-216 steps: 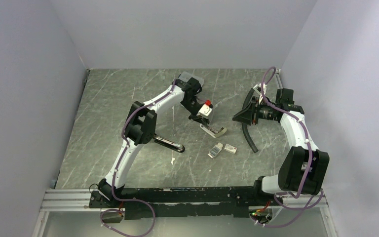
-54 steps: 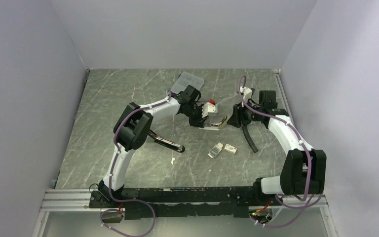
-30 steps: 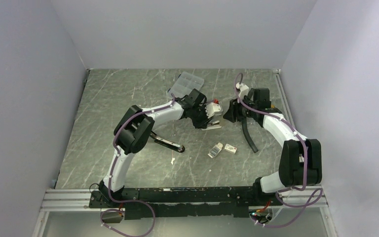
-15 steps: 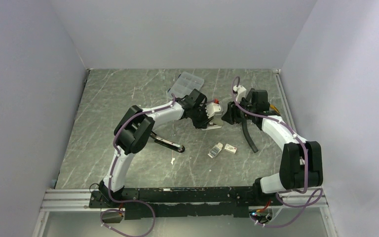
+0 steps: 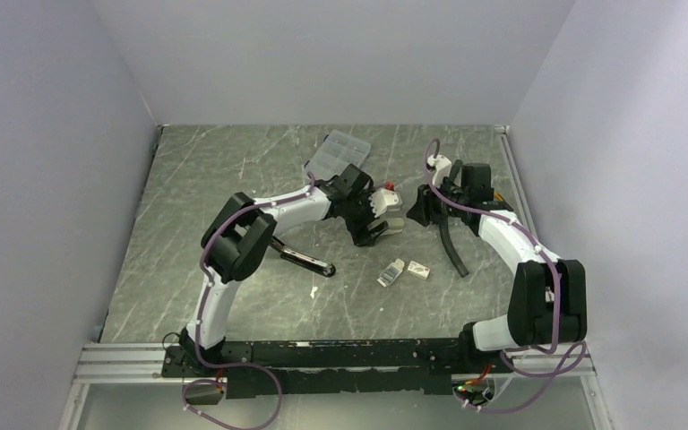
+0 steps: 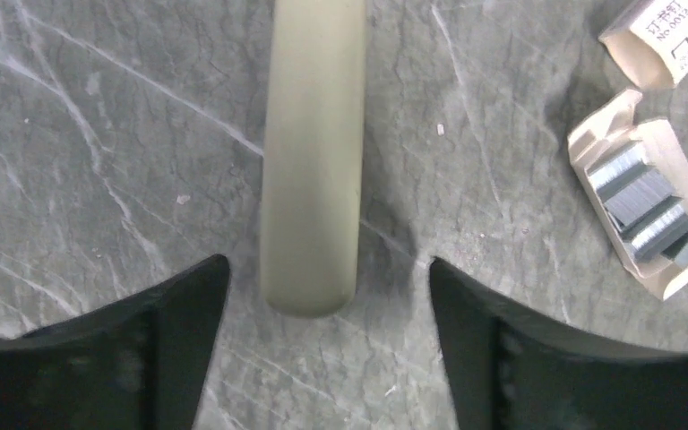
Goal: Load the staples into the stapler
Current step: Close the stapler at the center of the board.
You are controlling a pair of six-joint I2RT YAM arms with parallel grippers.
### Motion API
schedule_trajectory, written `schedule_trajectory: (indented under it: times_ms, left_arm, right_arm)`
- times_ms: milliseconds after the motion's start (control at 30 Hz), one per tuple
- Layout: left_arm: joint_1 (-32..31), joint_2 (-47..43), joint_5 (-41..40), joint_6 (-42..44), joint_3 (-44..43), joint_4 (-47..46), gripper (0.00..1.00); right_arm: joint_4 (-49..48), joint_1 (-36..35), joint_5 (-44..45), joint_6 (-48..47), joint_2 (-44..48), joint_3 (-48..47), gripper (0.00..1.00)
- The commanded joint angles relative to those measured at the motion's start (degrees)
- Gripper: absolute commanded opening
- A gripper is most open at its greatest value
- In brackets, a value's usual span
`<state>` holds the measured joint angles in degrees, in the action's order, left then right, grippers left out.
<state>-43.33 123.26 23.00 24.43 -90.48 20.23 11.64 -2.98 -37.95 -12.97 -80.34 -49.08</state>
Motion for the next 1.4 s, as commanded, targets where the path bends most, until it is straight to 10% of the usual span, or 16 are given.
schedule_trajectory:
  times_ms: [0,1367]
  left_arm:
    - [0.5,-5.1,0.5,-1.1,1.6,-0.5,0.97]
    - [17.6,-22.4,8.0,-5.4,12.3,3.2,0.97]
  right_arm:
    - [0.7,0.2,-1.2,-1.7,1.2,-1.2,0.41]
    - [-0.5,-20.1,15.1,-8.1,-13.7,-9.7,0.38]
